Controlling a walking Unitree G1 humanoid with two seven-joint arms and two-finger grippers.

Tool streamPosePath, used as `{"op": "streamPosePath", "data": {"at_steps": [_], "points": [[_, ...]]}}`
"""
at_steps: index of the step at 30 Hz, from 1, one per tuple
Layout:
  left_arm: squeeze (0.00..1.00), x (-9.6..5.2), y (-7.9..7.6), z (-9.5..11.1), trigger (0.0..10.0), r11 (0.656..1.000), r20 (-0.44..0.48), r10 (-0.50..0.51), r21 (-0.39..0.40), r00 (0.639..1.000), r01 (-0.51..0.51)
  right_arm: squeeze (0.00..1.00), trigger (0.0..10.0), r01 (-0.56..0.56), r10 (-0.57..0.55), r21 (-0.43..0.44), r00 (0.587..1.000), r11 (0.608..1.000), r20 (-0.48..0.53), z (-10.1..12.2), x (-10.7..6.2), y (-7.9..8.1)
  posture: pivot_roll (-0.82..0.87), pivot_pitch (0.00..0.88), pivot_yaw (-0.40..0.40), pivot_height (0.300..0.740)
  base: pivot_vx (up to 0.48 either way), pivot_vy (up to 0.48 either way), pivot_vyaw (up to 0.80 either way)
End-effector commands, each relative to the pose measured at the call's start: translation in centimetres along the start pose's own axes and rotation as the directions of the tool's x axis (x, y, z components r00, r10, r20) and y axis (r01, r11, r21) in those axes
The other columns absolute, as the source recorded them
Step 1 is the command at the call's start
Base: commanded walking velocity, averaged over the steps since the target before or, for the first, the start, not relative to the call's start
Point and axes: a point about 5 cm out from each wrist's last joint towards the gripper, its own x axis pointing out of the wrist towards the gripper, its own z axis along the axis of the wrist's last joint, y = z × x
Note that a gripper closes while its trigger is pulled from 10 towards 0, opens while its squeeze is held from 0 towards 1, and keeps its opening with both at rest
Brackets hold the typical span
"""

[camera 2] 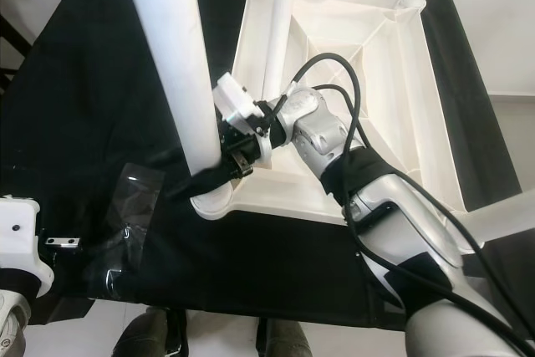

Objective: Building children table

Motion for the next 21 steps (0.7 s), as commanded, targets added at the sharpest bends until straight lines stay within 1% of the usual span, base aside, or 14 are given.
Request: {"op": "streamPosePath", "data": {"at_steps": [1, 6, 10, 16, 21], "points": [[0.0, -0.1, 0.0, -0.9, 10.0, 1.0, -0.053, 0.0, 0.004, 0.999, 0.001, 0.0, 10.0, -0.008, 0.013, 0.07, 0.997, 0.998, -0.075, -2.2, -0.3, 0.9, 0.12, 0.37, -0.073, 0.74, 0.0, 0.0, 0.0], [0.0, -0.1, -0.1, -1.0, 10.0, 1.0, -0.054, -0.001, 0.0, 0.999, 0.001, 0.0, 10.0, 0.009, -0.005, 0.06, 0.998, 0.998, -0.07, -2.6, -0.5, 1.1, 0.11, 0.368, -0.074, 0.74, 0.0, 0.0, 0.0], [0.0, 0.0, -0.2, -1.1, 10.0, 1.0, -0.055, -0.002, -0.003, 0.998, 0.002, 0.0, 10.0, 0.044, -0.042, 0.037, 0.998, 0.998, -0.053, -3.1, -0.5, 1.2, 0.1, 0.361, -0.075, 0.74, 0.0, 0.0, 0.0], [0.0, 0.1, -0.4, -1.2, 10.0, 1.0, -0.056, -0.004, -0.009, 0.998, 0.004, 0.0, 10.0, 0.06, -0.059, 0.04, 0.998, 0.997, -0.025, -3.3, -0.6, 1.5, 0.1, 0.354, -0.078, 0.74, 0.0, 0.0, 0.0], [0.0, 0.2, -0.6, -1.2, 10.0, 1.0, -0.055, -0.006, -0.018, 0.998, 0.005, 0.0, 10.0, 0.073, -0.072, 0.037, 0.996, 0.997, -0.048, -3.3, -0.9, 1.8, 0.08, 0.34, -0.083, 0.74, 0.0, 0.0, 0.0]]}}
